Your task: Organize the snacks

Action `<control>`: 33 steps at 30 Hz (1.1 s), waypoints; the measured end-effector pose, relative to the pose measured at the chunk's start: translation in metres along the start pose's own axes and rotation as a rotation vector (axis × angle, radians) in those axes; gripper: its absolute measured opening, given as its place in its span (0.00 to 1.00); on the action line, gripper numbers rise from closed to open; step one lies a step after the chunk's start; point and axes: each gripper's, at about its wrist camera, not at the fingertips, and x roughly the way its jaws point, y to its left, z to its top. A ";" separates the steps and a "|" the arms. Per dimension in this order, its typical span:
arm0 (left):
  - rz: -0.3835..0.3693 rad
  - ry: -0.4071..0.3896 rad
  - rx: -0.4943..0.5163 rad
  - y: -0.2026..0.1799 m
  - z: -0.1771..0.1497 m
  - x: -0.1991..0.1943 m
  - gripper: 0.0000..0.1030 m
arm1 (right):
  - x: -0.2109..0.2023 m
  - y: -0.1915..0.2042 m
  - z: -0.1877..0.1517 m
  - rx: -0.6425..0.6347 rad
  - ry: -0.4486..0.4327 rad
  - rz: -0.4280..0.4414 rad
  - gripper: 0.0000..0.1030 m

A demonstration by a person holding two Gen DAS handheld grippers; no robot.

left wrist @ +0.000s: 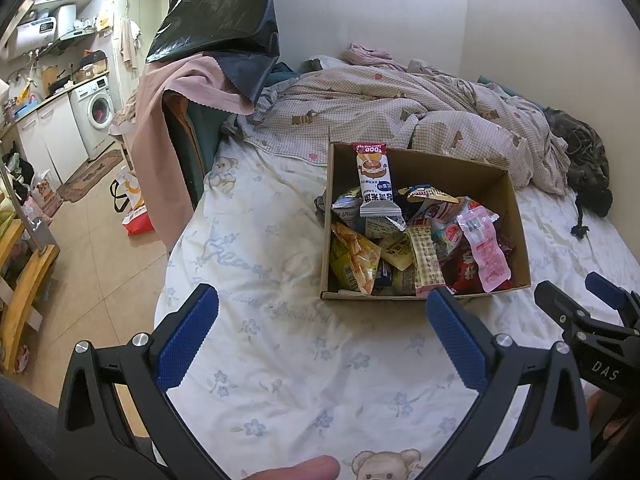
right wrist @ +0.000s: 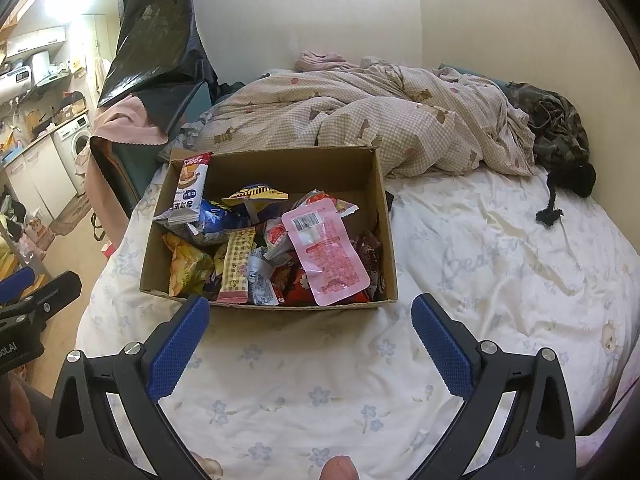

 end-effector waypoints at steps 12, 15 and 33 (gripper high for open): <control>0.001 0.002 -0.001 0.000 0.000 0.000 1.00 | -0.001 0.004 0.002 -0.007 -0.004 0.005 1.00; 0.002 0.003 0.001 0.000 0.000 0.000 1.00 | -0.002 0.006 0.002 -0.009 -0.003 0.010 1.00; 0.002 0.005 0.001 0.002 -0.002 0.000 1.00 | -0.001 0.006 0.003 -0.011 -0.005 0.012 1.00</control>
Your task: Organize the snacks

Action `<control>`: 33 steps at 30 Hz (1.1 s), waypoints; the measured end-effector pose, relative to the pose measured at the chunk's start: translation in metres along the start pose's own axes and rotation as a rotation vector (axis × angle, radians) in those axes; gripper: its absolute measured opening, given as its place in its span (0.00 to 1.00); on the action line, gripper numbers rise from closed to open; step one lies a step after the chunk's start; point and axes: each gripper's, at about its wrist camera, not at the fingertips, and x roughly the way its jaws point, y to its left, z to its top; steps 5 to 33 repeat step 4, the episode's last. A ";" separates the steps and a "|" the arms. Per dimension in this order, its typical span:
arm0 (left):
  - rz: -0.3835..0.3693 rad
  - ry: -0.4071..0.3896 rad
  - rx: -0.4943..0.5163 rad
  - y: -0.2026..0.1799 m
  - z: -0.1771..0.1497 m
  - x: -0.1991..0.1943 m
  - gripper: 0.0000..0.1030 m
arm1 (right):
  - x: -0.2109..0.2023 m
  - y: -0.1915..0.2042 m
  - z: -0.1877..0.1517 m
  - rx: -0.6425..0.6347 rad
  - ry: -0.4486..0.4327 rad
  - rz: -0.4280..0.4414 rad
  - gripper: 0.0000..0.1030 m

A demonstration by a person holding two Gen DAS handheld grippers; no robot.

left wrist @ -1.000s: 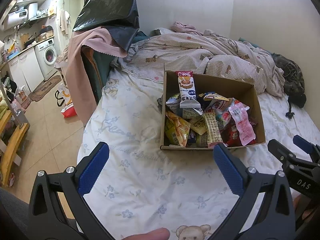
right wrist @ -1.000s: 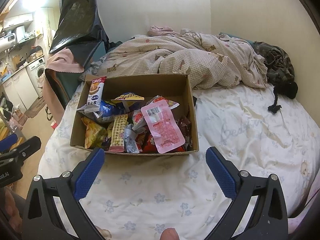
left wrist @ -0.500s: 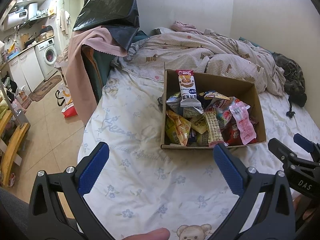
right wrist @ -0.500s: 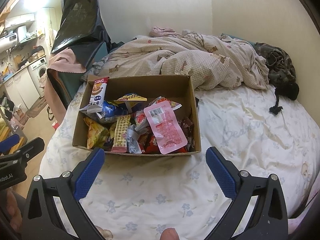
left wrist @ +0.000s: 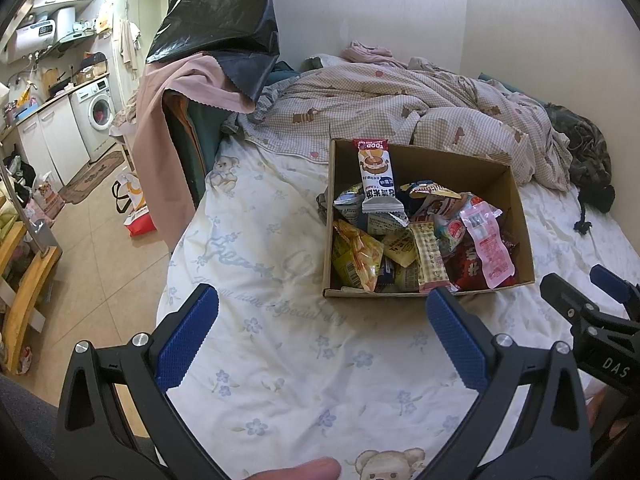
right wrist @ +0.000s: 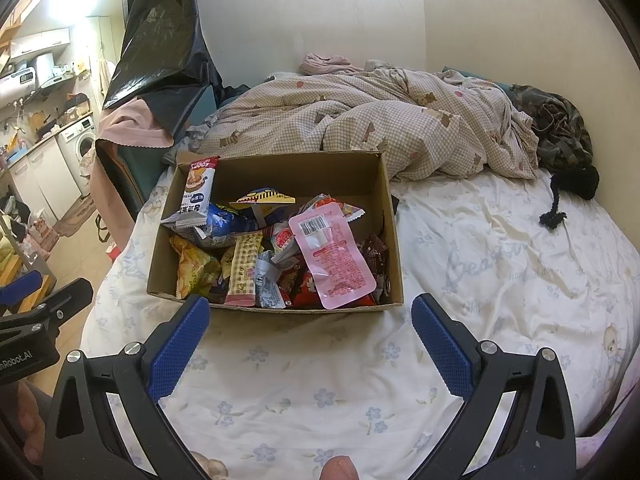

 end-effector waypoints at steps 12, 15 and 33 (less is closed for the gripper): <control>0.009 0.003 0.005 0.001 -0.002 0.000 1.00 | 0.000 0.001 0.000 0.000 0.000 0.000 1.00; 0.009 0.003 0.005 0.001 -0.002 0.000 1.00 | 0.000 0.001 0.000 0.000 0.000 0.000 1.00; 0.009 0.003 0.005 0.001 -0.002 0.000 1.00 | 0.000 0.001 0.000 0.000 0.000 0.000 1.00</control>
